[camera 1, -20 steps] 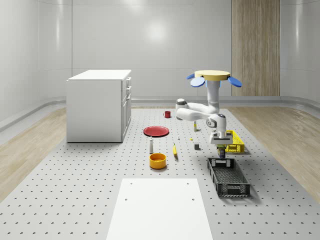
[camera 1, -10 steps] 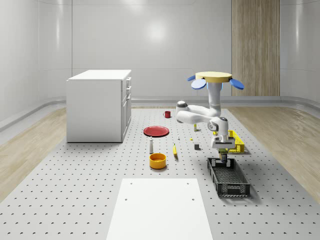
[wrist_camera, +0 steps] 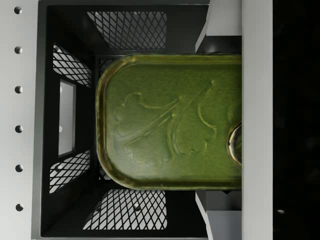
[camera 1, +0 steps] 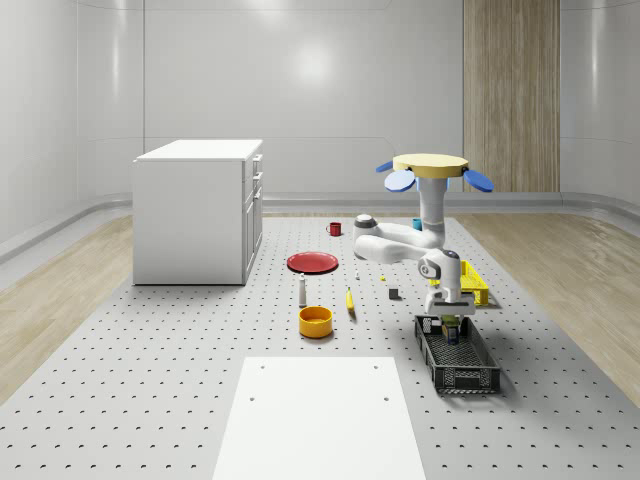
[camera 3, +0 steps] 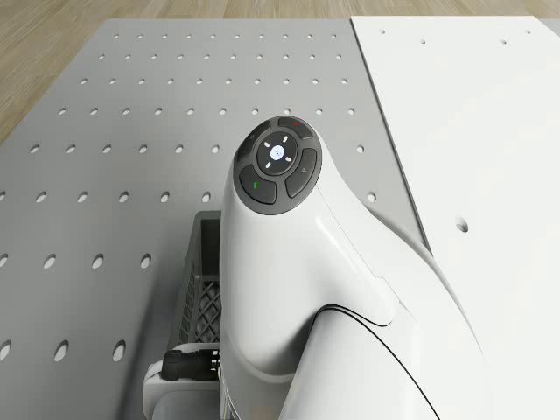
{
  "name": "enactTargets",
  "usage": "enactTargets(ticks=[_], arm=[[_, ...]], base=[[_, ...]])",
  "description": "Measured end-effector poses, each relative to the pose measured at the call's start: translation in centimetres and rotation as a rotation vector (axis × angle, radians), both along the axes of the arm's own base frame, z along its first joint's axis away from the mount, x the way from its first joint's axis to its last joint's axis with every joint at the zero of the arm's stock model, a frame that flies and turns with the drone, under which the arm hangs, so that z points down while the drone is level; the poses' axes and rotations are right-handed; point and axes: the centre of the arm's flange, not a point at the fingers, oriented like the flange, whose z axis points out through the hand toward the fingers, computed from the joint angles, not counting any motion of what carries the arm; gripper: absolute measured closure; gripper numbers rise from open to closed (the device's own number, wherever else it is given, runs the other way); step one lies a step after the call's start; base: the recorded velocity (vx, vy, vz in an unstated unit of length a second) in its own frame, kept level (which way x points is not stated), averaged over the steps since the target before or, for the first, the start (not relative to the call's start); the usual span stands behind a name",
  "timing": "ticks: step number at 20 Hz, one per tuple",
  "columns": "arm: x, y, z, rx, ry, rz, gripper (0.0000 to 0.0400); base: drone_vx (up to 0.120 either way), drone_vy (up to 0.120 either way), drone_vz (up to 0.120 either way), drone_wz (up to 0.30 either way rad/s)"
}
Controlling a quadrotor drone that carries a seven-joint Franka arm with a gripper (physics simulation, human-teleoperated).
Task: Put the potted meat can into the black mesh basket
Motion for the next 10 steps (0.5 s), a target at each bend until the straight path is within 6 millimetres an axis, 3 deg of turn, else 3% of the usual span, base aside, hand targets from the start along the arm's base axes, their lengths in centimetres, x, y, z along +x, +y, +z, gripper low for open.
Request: enactTargets(ticks=[4, 6, 8, 10], arm=[[0.0, 0.0, 0.0, 0.0, 0.0, 0.0, 0.0109], [0.0, 0.0, 0.0, 0.0, 0.0, 0.0, 0.0109], [0.0, 0.0, 0.0, 0.0, 0.0, 0.0, 0.0109], [0.0, -0.01, -0.01, 0.001, 0.0, 0.0, 0.0079]], base=[[0.12, 0.0, -0.02, 0.0], [0.12, 0.0, -0.12, 0.0], [0.12, 0.0, -0.02, 0.0], [0.02, 0.0, 0.0, 0.0]])
